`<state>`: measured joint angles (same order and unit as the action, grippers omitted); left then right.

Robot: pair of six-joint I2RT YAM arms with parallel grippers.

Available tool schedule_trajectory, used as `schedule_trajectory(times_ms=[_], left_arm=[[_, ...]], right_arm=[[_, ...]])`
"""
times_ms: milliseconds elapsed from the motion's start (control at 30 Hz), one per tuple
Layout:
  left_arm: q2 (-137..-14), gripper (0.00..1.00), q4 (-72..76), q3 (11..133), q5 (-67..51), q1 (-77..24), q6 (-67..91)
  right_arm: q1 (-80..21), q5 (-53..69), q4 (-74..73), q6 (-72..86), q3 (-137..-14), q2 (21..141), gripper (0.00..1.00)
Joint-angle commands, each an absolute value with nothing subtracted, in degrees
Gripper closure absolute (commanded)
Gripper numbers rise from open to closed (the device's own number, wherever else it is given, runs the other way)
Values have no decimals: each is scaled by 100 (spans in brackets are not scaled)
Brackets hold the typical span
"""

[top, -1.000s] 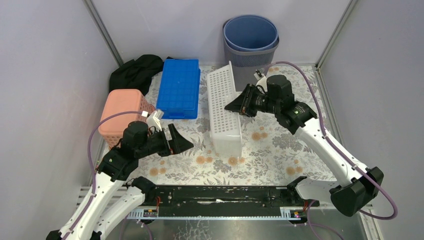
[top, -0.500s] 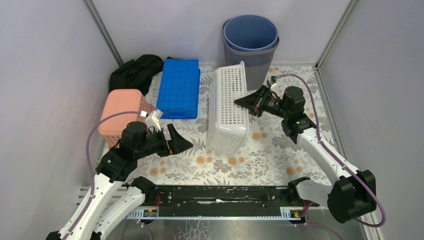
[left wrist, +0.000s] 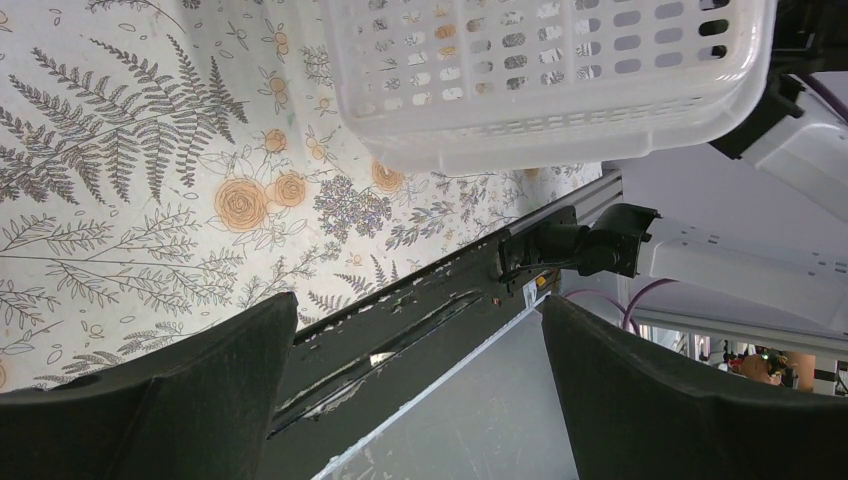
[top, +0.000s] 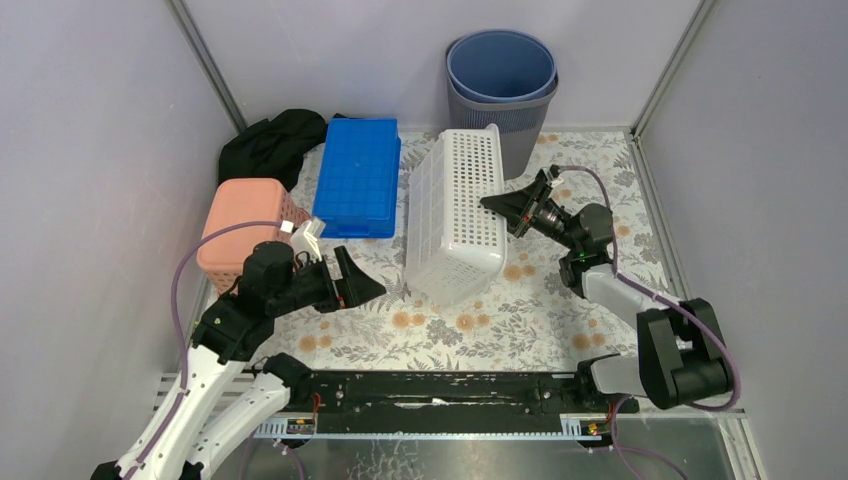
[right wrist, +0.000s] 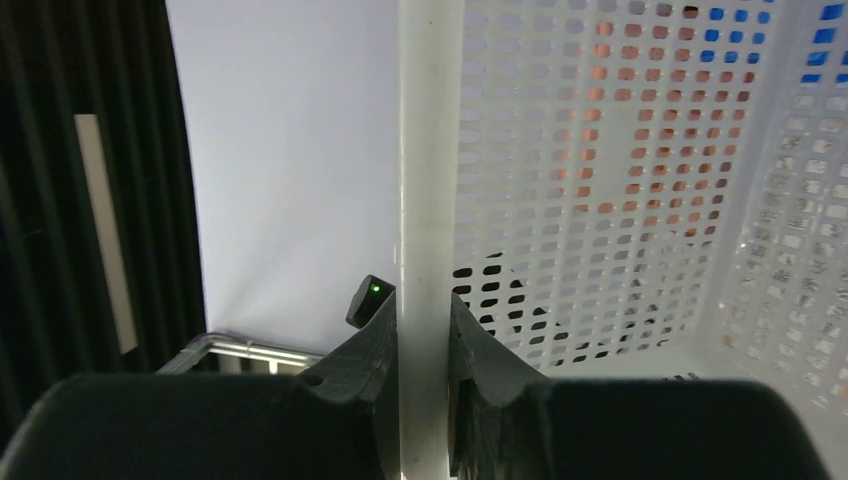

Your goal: Turn the large container upside down

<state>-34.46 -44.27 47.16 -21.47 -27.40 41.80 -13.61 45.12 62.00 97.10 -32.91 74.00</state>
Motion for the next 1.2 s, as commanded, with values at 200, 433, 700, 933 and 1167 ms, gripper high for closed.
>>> schedule_trajectory(times_ms=[200, 433, 700, 933, 1167], left_arm=[[-3496, 0, -4430, 4905, -2116, -2784, 4061], [-3503, 0, -4447, 4904, -2093, -2777, 4052], [-3513, 0, -4452, 4846, -2097, -2782, 4052], [-3489, 0, -4454, 4834, -2085, -2777, 4061], [-3482, 0, -4449, 4813, -2076, -2777, 4069]], right_arm=[[-1323, 4327, 9685, 10844, -2970, 8450, 100], [-1311, 4315, 9743, 10645, -2804, 8833, 100], [-1311, 4402, 9749, 10422, -2650, 9145, 100], [-1310, 4494, 9739, 10244, -2454, 9408, 91], [-1301, 4589, 9712, 10135, -2364, 9507, 83]])
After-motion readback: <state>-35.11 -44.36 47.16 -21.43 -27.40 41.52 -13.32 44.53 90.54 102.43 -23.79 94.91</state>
